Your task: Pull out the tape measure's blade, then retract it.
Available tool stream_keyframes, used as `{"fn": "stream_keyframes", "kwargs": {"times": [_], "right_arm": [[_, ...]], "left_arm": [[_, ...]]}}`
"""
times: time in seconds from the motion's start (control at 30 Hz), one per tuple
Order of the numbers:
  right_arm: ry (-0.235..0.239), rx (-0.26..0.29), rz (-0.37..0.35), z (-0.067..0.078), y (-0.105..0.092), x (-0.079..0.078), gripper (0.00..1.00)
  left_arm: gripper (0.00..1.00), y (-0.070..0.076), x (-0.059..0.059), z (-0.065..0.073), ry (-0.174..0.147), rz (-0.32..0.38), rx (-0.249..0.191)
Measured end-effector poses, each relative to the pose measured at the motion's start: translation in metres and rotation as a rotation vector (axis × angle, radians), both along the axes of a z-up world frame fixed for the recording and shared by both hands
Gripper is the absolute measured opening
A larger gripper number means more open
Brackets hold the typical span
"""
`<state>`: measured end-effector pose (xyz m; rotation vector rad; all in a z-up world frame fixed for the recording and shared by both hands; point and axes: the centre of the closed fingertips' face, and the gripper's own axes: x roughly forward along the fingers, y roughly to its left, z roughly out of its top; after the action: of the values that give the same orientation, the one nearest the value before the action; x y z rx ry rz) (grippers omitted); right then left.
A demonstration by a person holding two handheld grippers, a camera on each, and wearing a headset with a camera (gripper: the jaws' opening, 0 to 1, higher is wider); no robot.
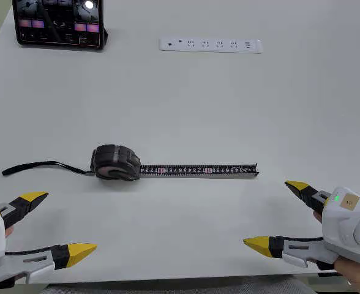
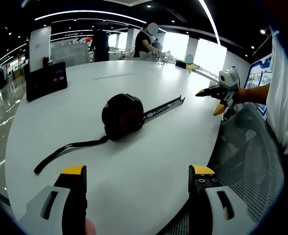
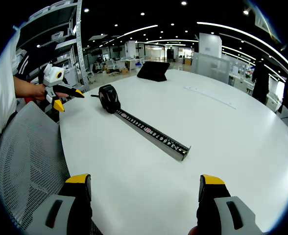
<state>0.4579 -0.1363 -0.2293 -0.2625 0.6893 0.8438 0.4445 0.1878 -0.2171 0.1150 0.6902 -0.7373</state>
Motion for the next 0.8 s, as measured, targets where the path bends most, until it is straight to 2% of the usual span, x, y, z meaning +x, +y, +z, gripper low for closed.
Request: {"fn": "stream_keyframes", "kwargs": {"times": [0.8], "right_arm": [[-0.004, -0.009, 0.0, 0.0007, -0.0015, -0.0032, 0.9]], "left_arm": [[0.83, -0.0004, 0.0, 0.0012, -0.001, 0.007, -0.01]]}}
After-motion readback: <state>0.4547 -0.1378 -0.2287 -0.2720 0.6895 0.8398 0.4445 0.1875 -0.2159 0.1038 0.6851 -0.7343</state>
